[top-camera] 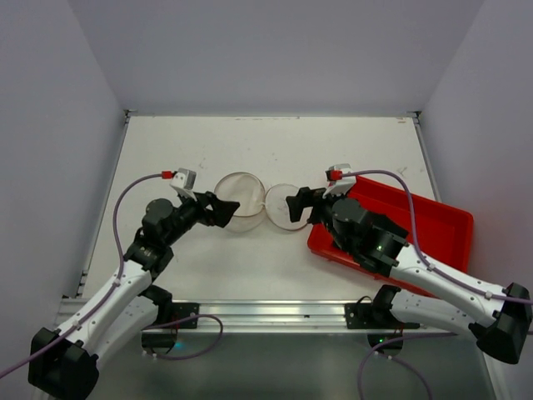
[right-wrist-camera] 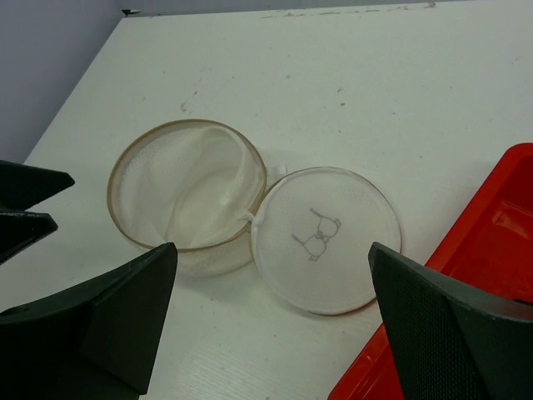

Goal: Unzip the laundry bag and remove the bra

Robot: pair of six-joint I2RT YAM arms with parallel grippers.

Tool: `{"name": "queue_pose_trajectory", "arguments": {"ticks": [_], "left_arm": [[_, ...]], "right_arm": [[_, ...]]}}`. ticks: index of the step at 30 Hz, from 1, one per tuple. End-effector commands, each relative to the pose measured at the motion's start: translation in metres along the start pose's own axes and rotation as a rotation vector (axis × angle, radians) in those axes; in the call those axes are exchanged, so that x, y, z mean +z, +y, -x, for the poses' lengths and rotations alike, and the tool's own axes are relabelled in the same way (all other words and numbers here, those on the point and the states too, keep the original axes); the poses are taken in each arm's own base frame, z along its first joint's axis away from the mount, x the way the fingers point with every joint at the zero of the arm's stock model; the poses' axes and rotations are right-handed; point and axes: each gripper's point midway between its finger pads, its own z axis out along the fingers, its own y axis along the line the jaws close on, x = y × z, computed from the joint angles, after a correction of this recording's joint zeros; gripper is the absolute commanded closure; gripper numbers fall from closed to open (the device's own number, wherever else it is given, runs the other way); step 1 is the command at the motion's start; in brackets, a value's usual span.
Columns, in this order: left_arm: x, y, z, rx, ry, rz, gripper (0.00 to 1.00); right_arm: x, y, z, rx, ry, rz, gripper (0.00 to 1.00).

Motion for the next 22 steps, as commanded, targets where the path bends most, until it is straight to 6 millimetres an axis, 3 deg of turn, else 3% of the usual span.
{"name": "queue_pose_trajectory", "arguments": {"ticks": [1, 22], "left_arm": [[-0.0021, -0.0164, 0.0187, 0.042, -0.067, -0.068, 0.01], [-0.0038, -0.0146, 0.0199, 0.046, -0.079, -0.056, 0.00]], "right_arm": [[0.0024, 0.0015, 0.0126, 0.015, -0.055, -0.003, 0.01], [0.0097, 0.0051, 0.0047, -0.005, -0.016, -0.006, 0.01]]}}
